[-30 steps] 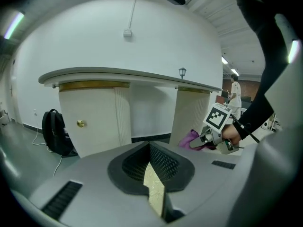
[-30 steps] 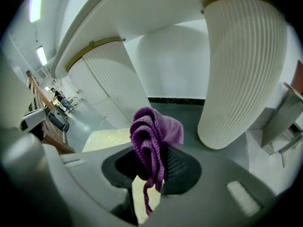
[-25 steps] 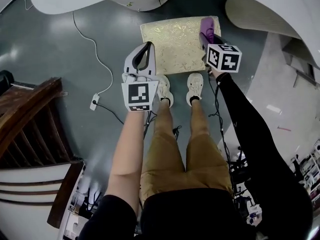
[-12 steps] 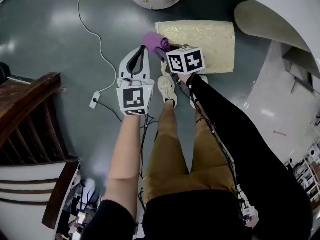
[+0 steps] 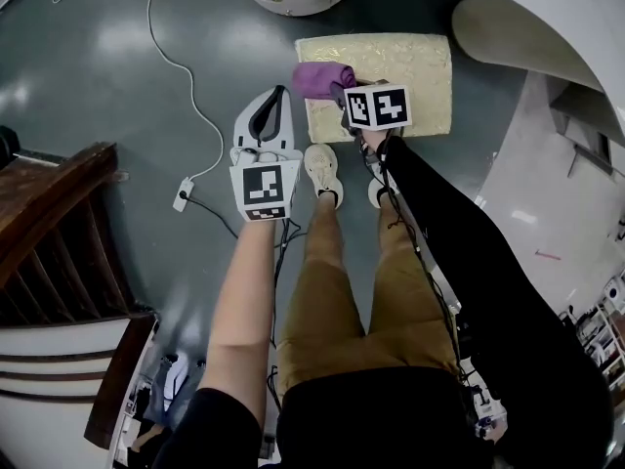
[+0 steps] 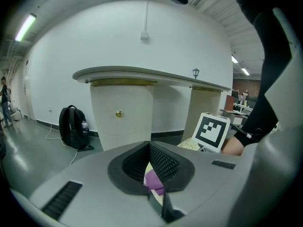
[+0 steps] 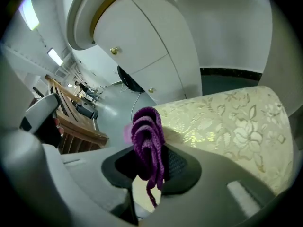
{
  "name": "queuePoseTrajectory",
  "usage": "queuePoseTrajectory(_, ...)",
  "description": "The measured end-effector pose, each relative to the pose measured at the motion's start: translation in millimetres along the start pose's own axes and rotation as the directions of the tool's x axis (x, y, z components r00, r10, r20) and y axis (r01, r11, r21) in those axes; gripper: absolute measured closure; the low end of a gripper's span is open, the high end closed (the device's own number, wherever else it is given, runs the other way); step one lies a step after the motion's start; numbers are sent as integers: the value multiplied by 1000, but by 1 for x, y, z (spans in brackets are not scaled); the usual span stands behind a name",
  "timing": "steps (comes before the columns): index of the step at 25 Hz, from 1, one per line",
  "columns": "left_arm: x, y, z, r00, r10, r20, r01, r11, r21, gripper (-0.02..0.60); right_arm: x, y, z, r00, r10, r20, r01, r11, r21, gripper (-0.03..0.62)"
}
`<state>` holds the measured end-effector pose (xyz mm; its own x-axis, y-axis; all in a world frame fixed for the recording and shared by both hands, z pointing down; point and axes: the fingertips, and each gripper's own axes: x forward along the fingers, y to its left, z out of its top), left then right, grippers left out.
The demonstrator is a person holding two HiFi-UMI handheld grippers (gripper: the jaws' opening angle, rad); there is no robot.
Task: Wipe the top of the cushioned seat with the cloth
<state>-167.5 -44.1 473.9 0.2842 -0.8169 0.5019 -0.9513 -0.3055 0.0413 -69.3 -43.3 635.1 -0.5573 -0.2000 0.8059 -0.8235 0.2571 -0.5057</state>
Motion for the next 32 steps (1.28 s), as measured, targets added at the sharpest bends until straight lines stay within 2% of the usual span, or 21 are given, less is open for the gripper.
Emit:
queuePoseTrajectory(8,17,-47,19,1000,-9,11,8,1000,26,574,-58,-92,7,992,-108,65,103,992,76,505)
queuePoseTrajectory(16,37,-100,36,999,-34,18,33,999,35,574,-118,-198,7,969,-233,80,222,967,121,505)
queuePoseTrajectory(24,53,-142,55,999,-40,26,38,997,72,574,-160,-280,4,939,-339,60,327,933,153,505)
queuePoseTrajectory(27,54,-155,58,999,-50,19,48,994,93,574,-178,-304,2,923,-380,56,364,912,186,505)
queuePoseTrajectory(32,59,-163,63,998,-63,10,61,991,122,574,-201,-314,6,915,-395,78,381,912,150,505)
